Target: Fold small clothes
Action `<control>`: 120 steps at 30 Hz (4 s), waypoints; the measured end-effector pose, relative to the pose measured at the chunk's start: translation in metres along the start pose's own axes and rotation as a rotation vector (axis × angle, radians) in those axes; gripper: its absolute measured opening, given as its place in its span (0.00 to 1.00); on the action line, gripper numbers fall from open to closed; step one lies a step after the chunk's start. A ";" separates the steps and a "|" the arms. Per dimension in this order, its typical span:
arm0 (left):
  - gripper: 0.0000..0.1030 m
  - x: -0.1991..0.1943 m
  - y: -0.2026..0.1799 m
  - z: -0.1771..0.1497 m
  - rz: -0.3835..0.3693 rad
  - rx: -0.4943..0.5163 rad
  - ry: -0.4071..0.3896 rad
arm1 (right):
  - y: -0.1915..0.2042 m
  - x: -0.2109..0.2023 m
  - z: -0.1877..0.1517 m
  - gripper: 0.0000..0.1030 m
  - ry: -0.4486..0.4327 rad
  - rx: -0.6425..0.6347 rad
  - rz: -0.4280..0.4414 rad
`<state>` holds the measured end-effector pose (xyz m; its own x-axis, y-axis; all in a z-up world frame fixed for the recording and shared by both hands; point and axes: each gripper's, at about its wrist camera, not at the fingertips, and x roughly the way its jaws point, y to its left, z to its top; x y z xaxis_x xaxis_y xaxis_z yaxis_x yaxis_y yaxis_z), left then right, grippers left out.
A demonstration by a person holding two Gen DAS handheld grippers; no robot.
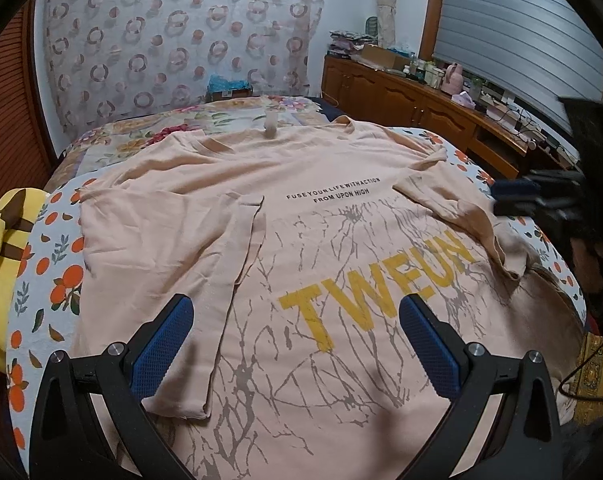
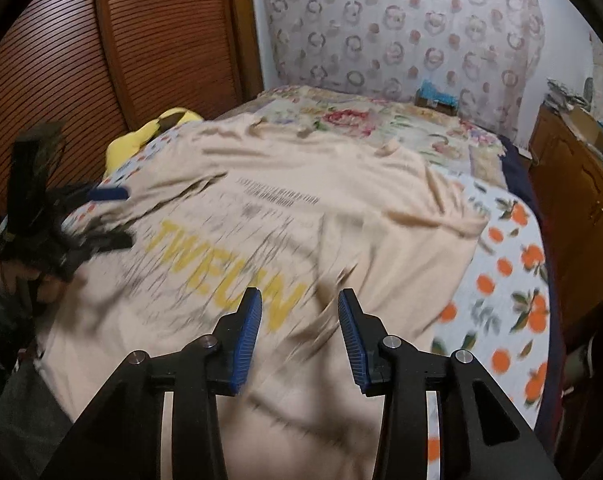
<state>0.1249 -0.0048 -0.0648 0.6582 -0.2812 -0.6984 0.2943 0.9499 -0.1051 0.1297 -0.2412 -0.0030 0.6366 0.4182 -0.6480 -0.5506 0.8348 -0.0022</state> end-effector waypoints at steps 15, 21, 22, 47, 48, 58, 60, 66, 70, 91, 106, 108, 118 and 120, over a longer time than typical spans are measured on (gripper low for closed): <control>1.00 0.001 0.023 0.001 0.048 -0.040 0.010 | -0.023 0.094 0.043 0.06 0.089 0.004 0.000; 1.00 0.001 0.033 0.002 0.064 -0.060 0.007 | 0.008 0.100 0.061 0.05 0.070 -0.047 0.162; 1.00 0.001 0.035 0.002 0.067 -0.065 0.006 | 0.012 0.100 0.065 0.05 0.063 -0.046 0.183; 1.00 0.026 0.125 0.041 0.227 -0.129 0.021 | -0.055 0.075 0.022 0.57 -0.001 0.161 -0.187; 1.00 0.028 0.128 0.042 0.228 -0.127 0.029 | -0.057 0.078 0.021 0.57 0.005 0.169 -0.188; 1.00 0.054 0.152 0.051 0.212 -0.126 0.083 | -0.061 0.086 0.038 0.57 0.028 0.155 -0.211; 1.00 0.057 0.156 0.052 0.216 -0.122 0.094 | -0.060 0.089 0.040 0.59 0.031 0.136 -0.219; 0.98 0.067 0.169 0.059 0.203 -0.131 0.107 | -0.061 0.085 0.038 0.60 0.030 0.141 -0.210; 0.92 0.074 0.177 0.067 0.183 -0.142 0.112 | -0.069 0.090 0.038 0.63 0.033 0.140 -0.195; 0.46 0.084 0.198 0.077 0.150 -0.180 0.095 | -0.072 0.091 0.038 0.65 0.037 0.135 -0.198; 0.07 0.046 0.170 0.086 0.065 -0.205 0.023 | -0.087 0.107 0.058 0.60 0.039 0.145 -0.210; 0.07 0.038 0.163 0.084 0.054 -0.204 0.006 | -0.086 0.109 0.060 0.45 0.033 0.133 -0.193; 0.06 -0.013 0.130 0.069 0.016 -0.180 -0.081 | -0.065 0.070 0.062 0.07 -0.100 0.110 -0.179; 0.06 -0.028 0.124 0.063 0.013 -0.177 -0.105 | -0.061 0.051 0.056 0.07 -0.149 0.113 -0.181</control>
<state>0.1870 0.1119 -0.0135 0.7328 -0.2724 -0.6235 0.1647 0.9601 -0.2259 0.2255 -0.2505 0.0070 0.7964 0.2997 -0.5253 -0.3621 0.9320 -0.0173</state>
